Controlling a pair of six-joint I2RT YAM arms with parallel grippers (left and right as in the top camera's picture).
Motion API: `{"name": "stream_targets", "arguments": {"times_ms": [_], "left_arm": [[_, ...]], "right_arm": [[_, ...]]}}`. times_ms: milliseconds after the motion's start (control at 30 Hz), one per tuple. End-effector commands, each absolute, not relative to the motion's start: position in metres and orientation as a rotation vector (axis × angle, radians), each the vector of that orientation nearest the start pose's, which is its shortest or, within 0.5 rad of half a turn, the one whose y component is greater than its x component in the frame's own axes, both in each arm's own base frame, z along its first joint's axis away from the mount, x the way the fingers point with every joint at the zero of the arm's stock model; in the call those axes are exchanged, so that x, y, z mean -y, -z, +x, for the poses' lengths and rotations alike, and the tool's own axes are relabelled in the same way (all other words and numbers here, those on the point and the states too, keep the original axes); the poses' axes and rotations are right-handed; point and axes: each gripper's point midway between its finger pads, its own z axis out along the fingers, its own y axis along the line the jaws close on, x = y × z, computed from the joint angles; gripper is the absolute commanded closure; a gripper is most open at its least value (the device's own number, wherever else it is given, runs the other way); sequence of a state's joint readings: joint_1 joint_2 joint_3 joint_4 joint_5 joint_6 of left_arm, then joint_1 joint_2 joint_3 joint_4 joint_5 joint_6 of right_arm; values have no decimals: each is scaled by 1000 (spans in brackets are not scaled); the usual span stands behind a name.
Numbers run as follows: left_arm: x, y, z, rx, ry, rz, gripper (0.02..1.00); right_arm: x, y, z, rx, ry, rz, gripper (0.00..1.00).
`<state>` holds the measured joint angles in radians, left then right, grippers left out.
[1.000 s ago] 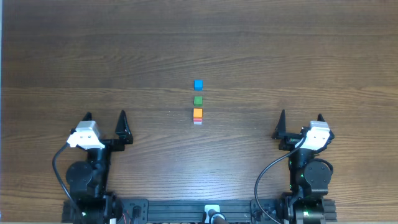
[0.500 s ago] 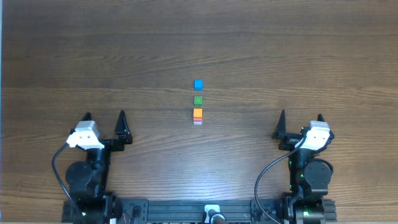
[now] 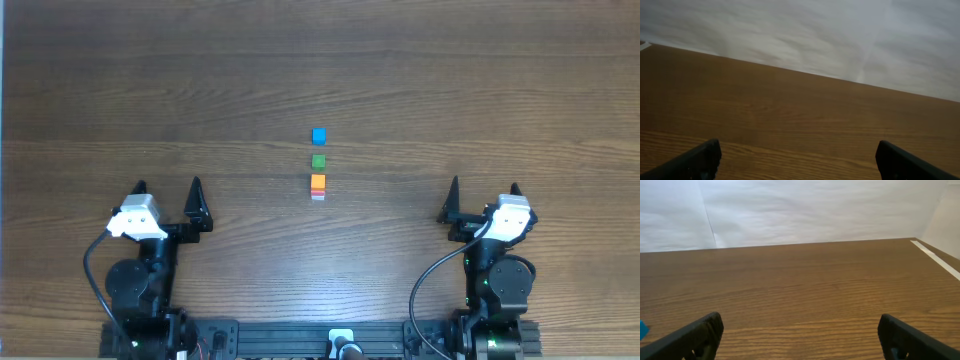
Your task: Stack Cubes
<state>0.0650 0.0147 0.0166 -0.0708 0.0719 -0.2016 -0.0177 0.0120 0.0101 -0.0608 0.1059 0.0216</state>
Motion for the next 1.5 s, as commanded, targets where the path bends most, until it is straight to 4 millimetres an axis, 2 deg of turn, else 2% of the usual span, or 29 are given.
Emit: {"name": "stream_targets", "arguments": {"times_ms": [33,367,633,767,867,967,1067,1200,1300,1400,1500], "left_arm": [[-5,-158,246,-1637,149,-155,18],[-3,-158,246,-1637,156,-147,18],[0,-159,246,-1638,111,-69,18],[0,-159,246,-1638,111,-69,18],[0,-159,246,-1638,110,-68,18],[0,-159,246,-1638,108,-66,18],[0,-159,246,-1638,108,-66,18],[0,-159,246,-1638,109,-66,18],[0,-159,246,-1638,109,-66,18],[0,-159,246,-1638,108,-67,18],[0,-159,246,-1638,108,-67,18]], "right_arm": [[26,-163,245,-1617,105,127,9],[25,-163,245,-1615,95,125,9],[-11,-176,245,-1586,-66,-46,9],[-26,-201,239,-1560,-126,-120,9],[-29,-224,231,-1593,-115,-159,9],[-38,-255,226,-1634,-133,-212,7],[-53,-288,229,-1674,-188,-268,9],[-81,-323,248,-1760,-256,-355,9],[-105,-340,265,-1819,-269,-414,9],[-131,-349,286,-1907,-240,-399,9],[-160,-348,300,-2004,-239,-361,7]]}}
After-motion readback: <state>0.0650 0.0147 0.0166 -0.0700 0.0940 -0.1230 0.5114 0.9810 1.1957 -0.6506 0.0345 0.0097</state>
